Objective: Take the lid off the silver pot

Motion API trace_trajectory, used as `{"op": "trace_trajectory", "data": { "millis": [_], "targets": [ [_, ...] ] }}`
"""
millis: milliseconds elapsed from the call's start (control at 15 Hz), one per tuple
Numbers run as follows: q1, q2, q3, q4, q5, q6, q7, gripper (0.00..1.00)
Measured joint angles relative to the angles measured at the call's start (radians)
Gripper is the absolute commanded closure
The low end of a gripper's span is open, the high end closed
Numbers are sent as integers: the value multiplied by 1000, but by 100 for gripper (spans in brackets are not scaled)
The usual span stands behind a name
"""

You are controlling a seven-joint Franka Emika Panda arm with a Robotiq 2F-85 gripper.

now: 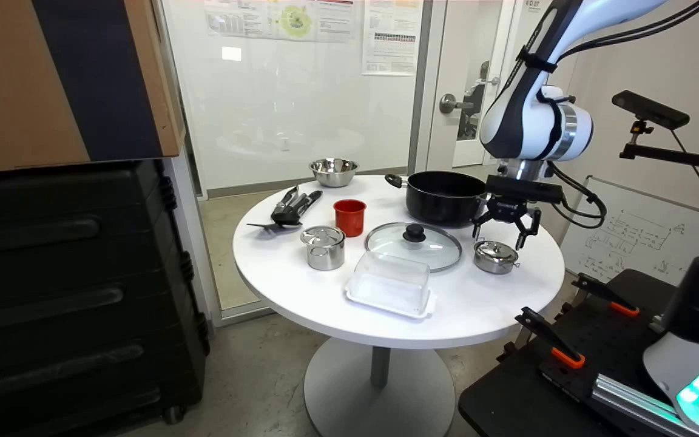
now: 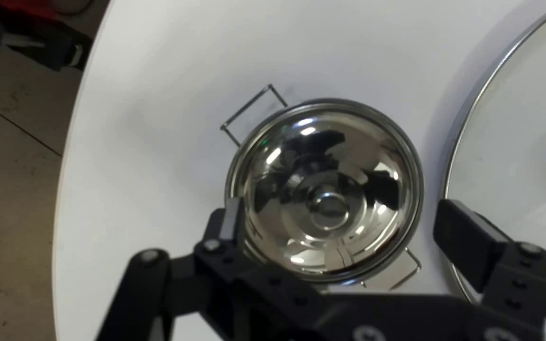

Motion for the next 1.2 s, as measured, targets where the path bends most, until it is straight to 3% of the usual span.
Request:
{"op": "trace_trajectory", "data": {
  "millis": [667, 1200],
  "targets": [
    [2, -14, 4, -1, 15, 0, -1, 98],
    [2, -33, 7, -1, 18, -24, -2, 95]
  ]
}}
